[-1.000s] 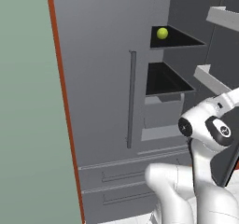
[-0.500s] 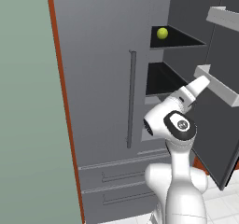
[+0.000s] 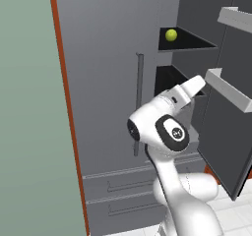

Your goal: Open the fridge, remove the pear, eggplant, and steak, and place them on any counter.

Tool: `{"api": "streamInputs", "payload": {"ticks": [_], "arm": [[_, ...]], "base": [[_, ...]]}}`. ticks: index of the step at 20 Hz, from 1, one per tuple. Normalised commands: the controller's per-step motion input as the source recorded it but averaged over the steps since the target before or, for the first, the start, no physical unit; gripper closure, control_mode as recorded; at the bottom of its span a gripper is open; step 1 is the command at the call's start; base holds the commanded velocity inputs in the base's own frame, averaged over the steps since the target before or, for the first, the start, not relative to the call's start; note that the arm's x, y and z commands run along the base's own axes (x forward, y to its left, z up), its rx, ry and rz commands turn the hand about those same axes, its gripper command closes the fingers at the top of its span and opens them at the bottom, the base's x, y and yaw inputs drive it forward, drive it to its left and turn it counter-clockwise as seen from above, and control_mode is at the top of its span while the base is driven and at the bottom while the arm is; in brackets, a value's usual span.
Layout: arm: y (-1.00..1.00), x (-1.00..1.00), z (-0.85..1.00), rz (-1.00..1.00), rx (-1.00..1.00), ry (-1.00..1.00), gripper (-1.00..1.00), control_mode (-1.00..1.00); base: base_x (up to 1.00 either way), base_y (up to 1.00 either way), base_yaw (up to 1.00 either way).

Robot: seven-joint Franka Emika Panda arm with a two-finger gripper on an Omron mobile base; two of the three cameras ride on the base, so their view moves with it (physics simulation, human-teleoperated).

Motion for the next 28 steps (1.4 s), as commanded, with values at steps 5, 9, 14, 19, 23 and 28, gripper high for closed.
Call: {"api": "streamInputs", "payload": {"ticks": [5, 9, 14, 19, 23, 28], "arm": [[0.54, -0.04, 0.23, 0.22, 0.36, 0.0, -1.0, -1.0], [0.53, 0.0, 0.06, 0.29, 0.37, 0.0, -1.0, -1.0], [0.22, 0.12, -0.06, 0.35, 0.34, 0.01, -1.0, -1.0], [-0.12, 0.2, -0.06, 0.08, 0.37, 0.09, -1.0, -1.0], [0.0, 0.43, -0.33, 0.13, 0.45, 0.1, -1.0, -1.0], [0.18, 0.42, 0.0, 0.11, 0.02, 0.2, -1.0, -1.0]], "base": [[0.0, 0.0, 0.0], [0.0, 0.0, 0.0], [0.0, 0.0, 0.0], [0.0, 0.0, 0.0], [0.0, 0.0, 0.0], [0.0, 0.0, 0.0]]}}
